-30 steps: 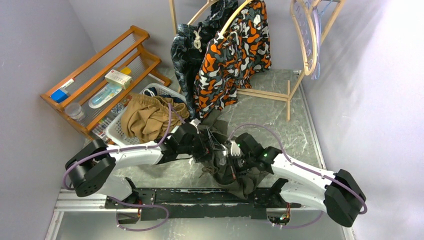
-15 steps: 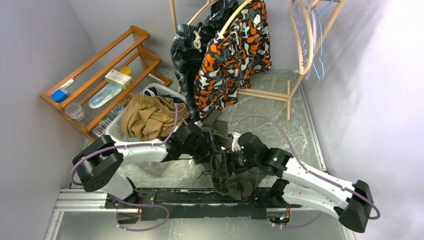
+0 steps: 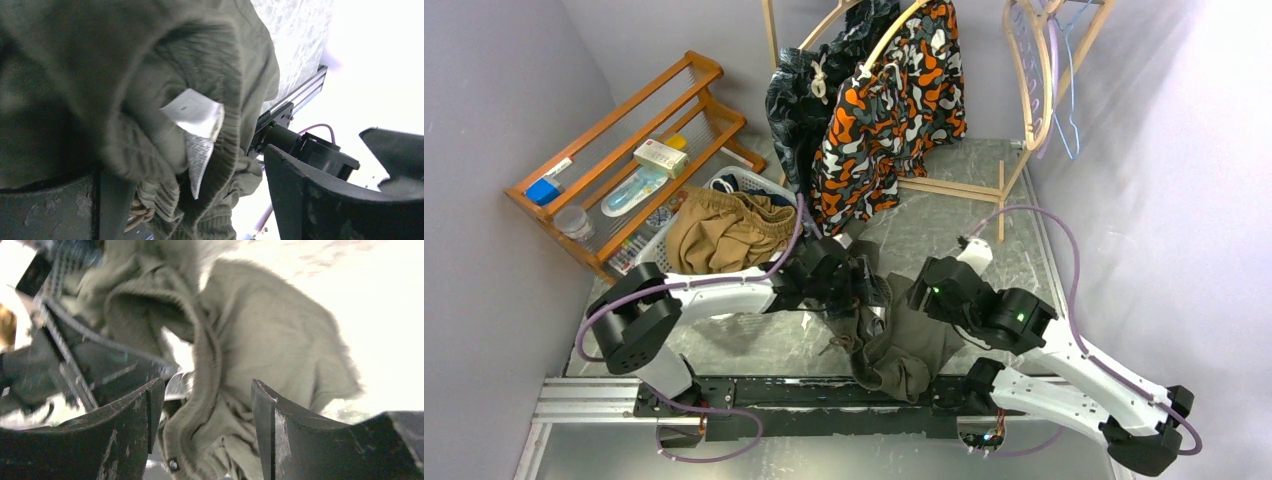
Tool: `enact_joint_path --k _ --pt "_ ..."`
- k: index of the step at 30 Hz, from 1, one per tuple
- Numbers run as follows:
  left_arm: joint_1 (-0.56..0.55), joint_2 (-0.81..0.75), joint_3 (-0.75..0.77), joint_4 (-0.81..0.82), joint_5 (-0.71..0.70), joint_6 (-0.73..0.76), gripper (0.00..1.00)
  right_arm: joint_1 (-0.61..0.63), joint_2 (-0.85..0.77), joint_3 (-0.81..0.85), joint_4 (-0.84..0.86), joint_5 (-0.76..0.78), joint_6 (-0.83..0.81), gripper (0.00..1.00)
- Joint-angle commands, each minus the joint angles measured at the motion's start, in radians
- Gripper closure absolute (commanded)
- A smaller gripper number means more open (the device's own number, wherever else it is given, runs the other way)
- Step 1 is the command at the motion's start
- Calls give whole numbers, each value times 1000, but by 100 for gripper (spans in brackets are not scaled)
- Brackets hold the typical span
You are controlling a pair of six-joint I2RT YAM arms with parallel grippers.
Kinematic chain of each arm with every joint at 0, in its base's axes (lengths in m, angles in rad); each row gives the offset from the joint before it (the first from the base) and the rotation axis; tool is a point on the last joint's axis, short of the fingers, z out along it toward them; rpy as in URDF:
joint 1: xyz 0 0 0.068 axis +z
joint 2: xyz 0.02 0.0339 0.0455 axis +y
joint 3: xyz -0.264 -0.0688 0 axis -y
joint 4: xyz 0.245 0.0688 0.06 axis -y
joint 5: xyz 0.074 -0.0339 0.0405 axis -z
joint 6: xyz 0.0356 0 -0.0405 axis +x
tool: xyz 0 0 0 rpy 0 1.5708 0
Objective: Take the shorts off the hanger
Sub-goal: Adjust the shorts at the center of the board, then pick up the shorts at the center of the board.
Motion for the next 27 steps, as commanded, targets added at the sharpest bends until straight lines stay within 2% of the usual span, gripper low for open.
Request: enact_joint_path --k 1,6,9,12,17,20,27 --pt "-69 83 157 -145 -29 129 5 4 -32 17 -224 326 297 33" --pt "-120 239 347 -379 -139 197 4 5 -58 35 -357 398 503 32" --pt "-146 343 447 -538 -234 227 3 5 -89 37 -375 418 535 31" --pt "-169 435 523 -631 -295 247 3 5 -119 39 -382 428 542 31" --pt "-207 514 556 -657 -323 269 3 5 -160 34 -418 457 598 31" --pt "-231 558 569 -669 -327 303 7 4 -188 23 -418 467 616 30" --pt "-318 656 610 -864 -573 303 12 5 -193 16 -418 484 623 30"
